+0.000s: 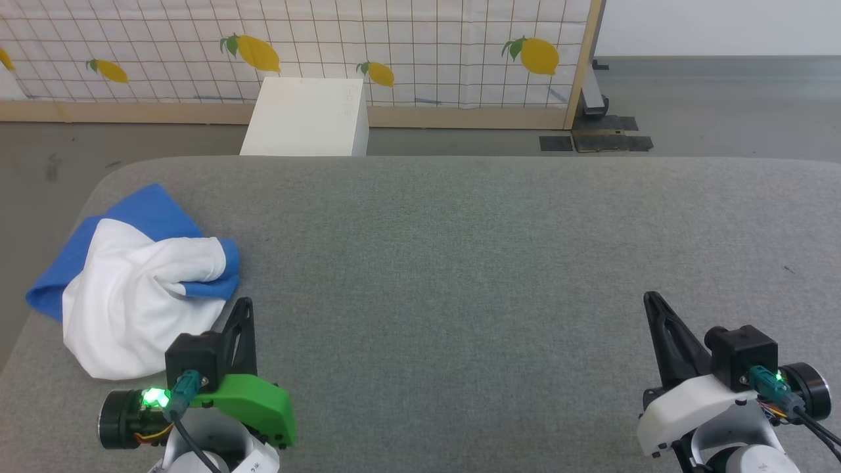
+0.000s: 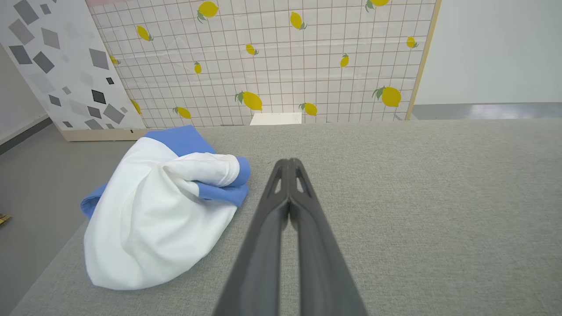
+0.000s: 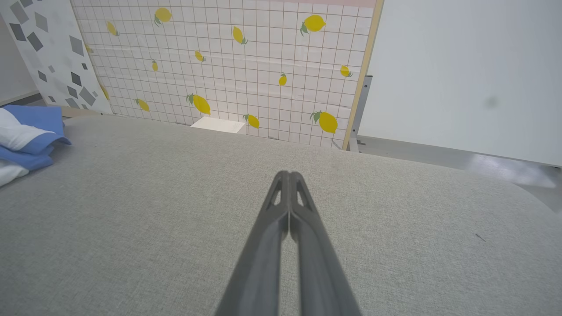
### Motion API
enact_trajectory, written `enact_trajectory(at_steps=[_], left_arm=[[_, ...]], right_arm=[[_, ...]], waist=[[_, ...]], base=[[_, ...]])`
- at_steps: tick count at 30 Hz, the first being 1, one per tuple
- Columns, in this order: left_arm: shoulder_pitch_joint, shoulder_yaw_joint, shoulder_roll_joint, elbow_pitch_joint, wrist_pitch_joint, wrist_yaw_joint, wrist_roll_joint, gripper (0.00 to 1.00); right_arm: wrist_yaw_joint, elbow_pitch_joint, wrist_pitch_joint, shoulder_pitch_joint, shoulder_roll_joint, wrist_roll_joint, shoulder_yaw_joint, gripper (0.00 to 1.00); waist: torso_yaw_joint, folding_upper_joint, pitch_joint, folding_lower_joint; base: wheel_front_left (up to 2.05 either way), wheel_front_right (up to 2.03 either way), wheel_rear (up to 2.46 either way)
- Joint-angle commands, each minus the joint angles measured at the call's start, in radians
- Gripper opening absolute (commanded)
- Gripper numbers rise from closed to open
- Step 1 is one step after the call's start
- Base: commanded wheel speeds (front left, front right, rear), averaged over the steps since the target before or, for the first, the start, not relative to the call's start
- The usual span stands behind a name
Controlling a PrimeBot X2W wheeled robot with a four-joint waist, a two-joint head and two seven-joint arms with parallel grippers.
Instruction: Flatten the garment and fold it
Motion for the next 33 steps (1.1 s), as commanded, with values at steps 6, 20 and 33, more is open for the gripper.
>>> enact_trajectory(at_steps=[6,20,33], left_arm=[[0.011,0.002,-0.004,-0.003,0.001,0.006,0.013,0.0],[0.002,-0.016,0.0,0.011,-0.015,0.005,-0.013,1.0],[0.005,-0.037,0.0,0.028,-0.042,0.012,-0.025,1.0]], right_arm=[[0.005,-0.005,0.0,-0.013,0.0,-0.006,0.001,0.0],[0.0,0.009,-0.016,0.007,0.0,0.019,-0.006,1.0],[0.001,0.024,-0.042,0.016,0.0,0.042,-0.023,1.0]], waist=[[0.0,0.0,0.0,0.0],[0.001,0.0,0.0,0.0],[0.0,0.0,-0.001,0.0]], base=[[0.0,0.0,0.0],[0.0,0.0,0.0],[0.0,0.0,0.0]])
